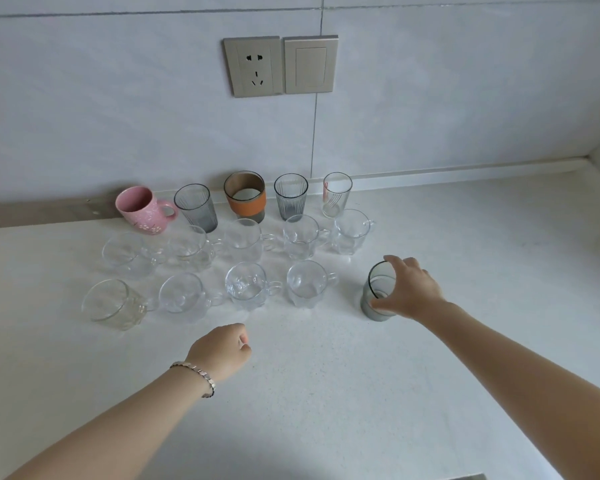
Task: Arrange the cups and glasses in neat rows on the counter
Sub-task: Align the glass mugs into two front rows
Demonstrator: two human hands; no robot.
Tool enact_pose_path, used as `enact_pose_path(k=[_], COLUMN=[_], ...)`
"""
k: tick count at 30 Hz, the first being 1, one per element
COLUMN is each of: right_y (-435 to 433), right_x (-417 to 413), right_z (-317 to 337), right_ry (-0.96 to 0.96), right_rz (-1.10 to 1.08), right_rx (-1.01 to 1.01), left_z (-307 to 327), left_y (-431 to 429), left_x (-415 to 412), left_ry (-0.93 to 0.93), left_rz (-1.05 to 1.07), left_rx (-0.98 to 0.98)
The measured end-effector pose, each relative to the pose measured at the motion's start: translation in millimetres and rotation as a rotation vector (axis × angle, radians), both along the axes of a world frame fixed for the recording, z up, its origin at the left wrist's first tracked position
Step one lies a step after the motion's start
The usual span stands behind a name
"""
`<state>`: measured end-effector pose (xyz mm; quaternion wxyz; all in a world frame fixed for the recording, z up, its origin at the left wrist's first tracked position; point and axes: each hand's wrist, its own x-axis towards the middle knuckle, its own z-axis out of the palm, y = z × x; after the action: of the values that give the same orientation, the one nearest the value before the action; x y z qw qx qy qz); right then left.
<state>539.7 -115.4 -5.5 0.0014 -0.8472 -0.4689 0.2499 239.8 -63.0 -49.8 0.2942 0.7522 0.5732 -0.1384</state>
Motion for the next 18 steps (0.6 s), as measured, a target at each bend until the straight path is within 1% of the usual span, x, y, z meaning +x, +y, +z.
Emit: enact_pose_path(k=[4,9,14,16,18], right_y=[28,46,46,47,51], right_x=[-9,-20,-18,-20,-27], right_z=[1,-4,-7,-7,-6], right_ry=[0.012,-0.006,-0.042,-0.102,-0.208], right_rz=[0.029,0.099,0.103,0.114,0.23], right_rx=[0.038,0.0,-0.034,-0.053,0.033], left_z=[-1,-2,-6,-7,-7], left_y=[-2,-5,-8,-8,-8], left_x=[-18,-35,-47,-50,-51], left_ry=[0.009,0.016,0.014,0.006,-0.002], left_rz=[0.071,0.149,0.196,0.206,0.215], left_rx=[0.009,0.014,0.005,0.0,0.0])
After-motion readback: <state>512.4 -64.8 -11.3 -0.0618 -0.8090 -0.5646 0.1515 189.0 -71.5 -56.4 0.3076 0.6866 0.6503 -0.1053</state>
